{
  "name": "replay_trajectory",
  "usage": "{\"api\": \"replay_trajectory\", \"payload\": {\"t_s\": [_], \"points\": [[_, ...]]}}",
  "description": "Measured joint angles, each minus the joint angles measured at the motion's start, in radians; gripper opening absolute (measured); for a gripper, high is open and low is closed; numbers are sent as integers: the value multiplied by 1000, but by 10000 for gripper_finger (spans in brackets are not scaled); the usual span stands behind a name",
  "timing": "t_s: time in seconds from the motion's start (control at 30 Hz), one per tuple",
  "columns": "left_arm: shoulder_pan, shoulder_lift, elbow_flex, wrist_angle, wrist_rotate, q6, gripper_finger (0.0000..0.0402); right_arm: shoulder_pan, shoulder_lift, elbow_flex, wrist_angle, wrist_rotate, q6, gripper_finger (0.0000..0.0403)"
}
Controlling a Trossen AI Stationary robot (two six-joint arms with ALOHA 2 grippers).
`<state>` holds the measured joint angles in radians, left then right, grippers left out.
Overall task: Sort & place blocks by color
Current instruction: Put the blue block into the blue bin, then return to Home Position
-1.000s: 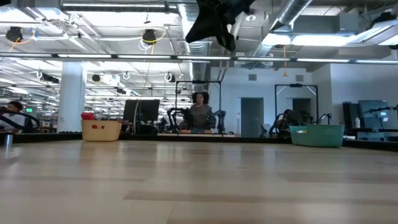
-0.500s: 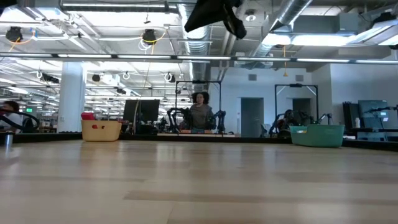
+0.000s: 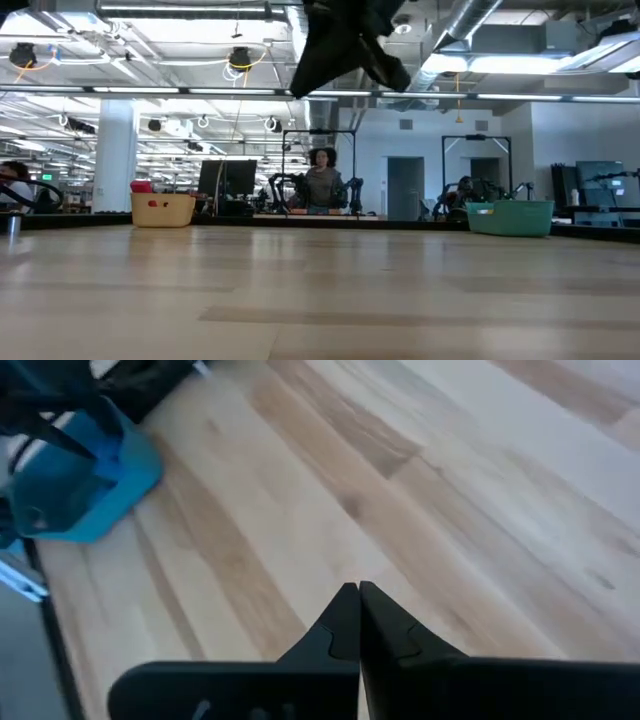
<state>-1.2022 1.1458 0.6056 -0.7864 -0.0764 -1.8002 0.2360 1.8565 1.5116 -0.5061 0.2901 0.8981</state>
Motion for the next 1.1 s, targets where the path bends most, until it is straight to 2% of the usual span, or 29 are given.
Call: {"api": "replay_trajectory", "payload": {"t_s": [0.23,0.33,0.53,0.67,0.83,0.97,1.1], "points": [[-6,0,8,-11,61,-25,174,-10,-21,1,75,18,-31,12],[-12,0,32,-14,-24,-51,175,-43,-34,3,96,17,-68,12],[-68,0,78,-13,-247,-115,175,-113,-48,2,149,-59,-130,12],[-113,0,79,-45,-279,-194,175,-141,-48,2,238,-117,-148,12],[-137,-4,85,-71,-323,-236,175,-155,-37,2,256,-132,-148,12],[-118,-11,149,-85,-387,-170,173,-148,-36,1,282,-137,-147,12],[-117,-10,223,-214,-406,-112,157,-138,-36,1,324,-186,-144,12]]}}
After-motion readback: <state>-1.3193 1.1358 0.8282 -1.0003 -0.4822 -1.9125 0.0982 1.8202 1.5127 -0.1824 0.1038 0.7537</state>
